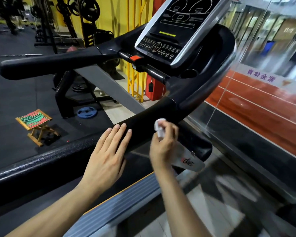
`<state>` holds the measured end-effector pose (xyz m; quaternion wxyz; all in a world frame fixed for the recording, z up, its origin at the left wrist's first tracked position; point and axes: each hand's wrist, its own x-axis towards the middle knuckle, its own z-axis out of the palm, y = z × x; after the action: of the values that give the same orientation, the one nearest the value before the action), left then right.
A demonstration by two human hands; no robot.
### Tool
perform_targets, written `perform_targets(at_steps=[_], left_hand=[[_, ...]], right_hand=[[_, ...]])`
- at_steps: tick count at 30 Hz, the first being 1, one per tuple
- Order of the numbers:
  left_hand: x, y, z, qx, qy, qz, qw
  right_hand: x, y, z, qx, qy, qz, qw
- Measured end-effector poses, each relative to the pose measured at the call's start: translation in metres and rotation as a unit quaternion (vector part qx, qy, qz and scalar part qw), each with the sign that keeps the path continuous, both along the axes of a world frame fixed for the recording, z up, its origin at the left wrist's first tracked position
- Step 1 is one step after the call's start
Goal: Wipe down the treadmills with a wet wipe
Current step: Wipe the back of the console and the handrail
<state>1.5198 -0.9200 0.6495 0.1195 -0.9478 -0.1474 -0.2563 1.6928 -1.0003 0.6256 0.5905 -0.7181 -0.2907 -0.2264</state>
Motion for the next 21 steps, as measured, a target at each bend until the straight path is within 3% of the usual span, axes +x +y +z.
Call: perform_targets(at_steps=[5,8,13,21], left_hand=[[0.000,-0.002,-0.003,0.000,-0.019,-0.004,1.000],[-0.007,0.001,-0.002,0.011,0.001,-0.008,1.000],[-0.022,0.003,-0.008,0.040,0.040,-0.024,0.998],[-0.028,0.006,-0.011,0.072,0.073,-0.045,0.994]], right_hand=[[-0.064,0.000,-0.032,-0.045,-0.073,0.131,0.988],[-0.029,0.001,-0.022,-0.030,-0.059,0.082,0.994],[0.012,0.000,0.004,0.064,0.074,-0.042,0.994],[-0.084,0.016,-0.046,0.080,0.097,0.043,0.991]])
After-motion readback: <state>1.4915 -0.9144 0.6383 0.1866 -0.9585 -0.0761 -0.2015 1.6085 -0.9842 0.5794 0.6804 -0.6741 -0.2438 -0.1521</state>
